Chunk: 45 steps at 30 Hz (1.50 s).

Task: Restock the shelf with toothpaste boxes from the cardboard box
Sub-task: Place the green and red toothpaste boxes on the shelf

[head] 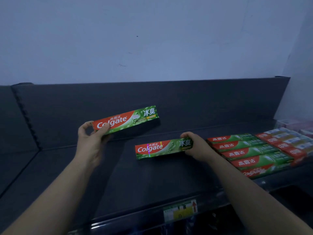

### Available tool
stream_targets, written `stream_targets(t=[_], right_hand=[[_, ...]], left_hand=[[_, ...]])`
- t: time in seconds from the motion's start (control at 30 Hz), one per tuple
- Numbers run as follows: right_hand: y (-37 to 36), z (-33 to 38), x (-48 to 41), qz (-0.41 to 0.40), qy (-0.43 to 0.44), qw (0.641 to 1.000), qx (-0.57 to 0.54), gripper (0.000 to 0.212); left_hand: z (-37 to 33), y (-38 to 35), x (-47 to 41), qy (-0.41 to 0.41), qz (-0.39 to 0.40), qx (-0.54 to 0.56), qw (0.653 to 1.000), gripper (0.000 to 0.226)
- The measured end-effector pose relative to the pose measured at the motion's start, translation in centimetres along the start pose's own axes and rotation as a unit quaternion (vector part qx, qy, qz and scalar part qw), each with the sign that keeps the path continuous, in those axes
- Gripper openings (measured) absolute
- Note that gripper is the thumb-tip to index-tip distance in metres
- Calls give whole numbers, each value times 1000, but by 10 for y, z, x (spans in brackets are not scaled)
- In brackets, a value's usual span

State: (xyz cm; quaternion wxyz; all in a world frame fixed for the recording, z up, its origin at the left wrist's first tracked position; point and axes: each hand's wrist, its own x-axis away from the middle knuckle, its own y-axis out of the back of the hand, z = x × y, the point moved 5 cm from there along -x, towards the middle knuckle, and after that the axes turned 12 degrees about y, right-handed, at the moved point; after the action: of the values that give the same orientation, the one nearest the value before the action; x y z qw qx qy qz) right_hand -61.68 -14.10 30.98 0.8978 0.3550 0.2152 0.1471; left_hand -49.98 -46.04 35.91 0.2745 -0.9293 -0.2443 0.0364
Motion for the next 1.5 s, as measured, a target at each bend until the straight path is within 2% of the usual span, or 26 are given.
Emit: stream_targets(t=[0.27, 0.5, 0.73, 0.83, 0.93, 1.07, 1.13, 1.3, 1.5], right_hand=[[-6, 1, -42, -28, 3, 999, 17, 53], [-14, -13, -66, -32, -32, 999, 13, 46], [-15, -21, -79, -57, -38, 997, 33, 33], [-5, -29, -75, -70, -55, 996, -6, 43], [6, -32, -66, -98, -55, 992, -58, 56], [17, -27, -48, -100, -52, 992, -51, 63], [15, -23, -38, -79, -56, 994, -43, 64], [7, -24, -21, -53, -83, 995, -29, 66], [-2, -18, -13, -26, -86, 995, -39, 69]], left_hand=[[-8, 10, -19, 6, -16, -11, 1000, 43], [-10, 12, -28, 10, -18, -15, 1000, 42], [2, 2, -30, 60, 49, -62, 995, 40], [18, -9, -25, 85, 92, -103, 987, 47], [43, -23, -20, 96, 116, -147, 978, 42], [73, -36, -15, 115, 125, -223, 960, 43], [81, -38, -16, 115, 110, -240, 958, 44], [85, -38, -17, 41, 32, -339, 939, 38], [93, -32, -26, 13, -7, -396, 918, 38]])
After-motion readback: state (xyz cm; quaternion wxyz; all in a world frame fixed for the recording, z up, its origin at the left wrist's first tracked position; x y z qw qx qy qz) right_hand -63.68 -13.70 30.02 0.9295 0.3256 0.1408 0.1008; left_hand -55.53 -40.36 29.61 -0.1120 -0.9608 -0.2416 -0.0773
